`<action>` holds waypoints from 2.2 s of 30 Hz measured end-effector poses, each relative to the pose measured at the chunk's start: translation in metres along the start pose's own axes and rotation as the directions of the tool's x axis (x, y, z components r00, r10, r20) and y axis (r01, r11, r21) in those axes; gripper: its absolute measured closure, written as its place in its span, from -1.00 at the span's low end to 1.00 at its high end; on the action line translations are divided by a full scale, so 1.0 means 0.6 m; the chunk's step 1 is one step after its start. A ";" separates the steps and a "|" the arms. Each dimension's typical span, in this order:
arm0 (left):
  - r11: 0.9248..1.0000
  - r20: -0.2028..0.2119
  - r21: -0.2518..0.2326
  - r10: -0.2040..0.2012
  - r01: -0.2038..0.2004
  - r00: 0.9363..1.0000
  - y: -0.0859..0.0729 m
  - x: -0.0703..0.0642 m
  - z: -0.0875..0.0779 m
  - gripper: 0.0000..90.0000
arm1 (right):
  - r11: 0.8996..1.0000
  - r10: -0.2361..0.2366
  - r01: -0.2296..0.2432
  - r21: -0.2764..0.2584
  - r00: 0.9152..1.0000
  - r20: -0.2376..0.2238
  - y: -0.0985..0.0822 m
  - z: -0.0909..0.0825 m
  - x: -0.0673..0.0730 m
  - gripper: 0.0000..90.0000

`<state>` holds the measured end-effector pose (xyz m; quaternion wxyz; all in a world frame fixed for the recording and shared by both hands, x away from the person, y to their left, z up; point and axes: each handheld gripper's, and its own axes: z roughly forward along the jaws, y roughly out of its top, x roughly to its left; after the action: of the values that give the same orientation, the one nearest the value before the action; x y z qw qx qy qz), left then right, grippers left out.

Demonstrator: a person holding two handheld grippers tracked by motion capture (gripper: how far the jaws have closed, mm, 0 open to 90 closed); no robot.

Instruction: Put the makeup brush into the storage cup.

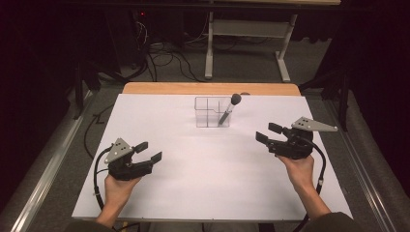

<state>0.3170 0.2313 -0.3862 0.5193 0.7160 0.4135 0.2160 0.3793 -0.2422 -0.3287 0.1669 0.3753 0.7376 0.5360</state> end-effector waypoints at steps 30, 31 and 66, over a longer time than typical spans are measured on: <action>1.000 -0.001 -0.007 0.005 -0.005 1.000 0.001 0.000 -0.001 -0.26 | 1.000 0.022 -0.022 0.001 0.999 0.034 -0.076 -0.020 0.000 -0.26; 1.000 0.000 -0.007 0.004 -0.004 1.000 0.001 0.000 -0.001 -0.26 | 1.000 0.022 -0.023 0.003 0.999 0.035 -0.078 -0.020 0.000 -0.26; 1.000 0.004 -0.004 0.000 0.000 1.000 0.001 0.000 0.002 -0.26 | 0.999 0.033 -0.033 -0.001 0.996 0.079 -0.108 -0.023 -0.012 -0.34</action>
<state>0.3182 0.2307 -0.3861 0.5215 0.7154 0.4121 0.2153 0.3510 -0.2660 -0.3839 0.1868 0.4084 0.7241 0.5235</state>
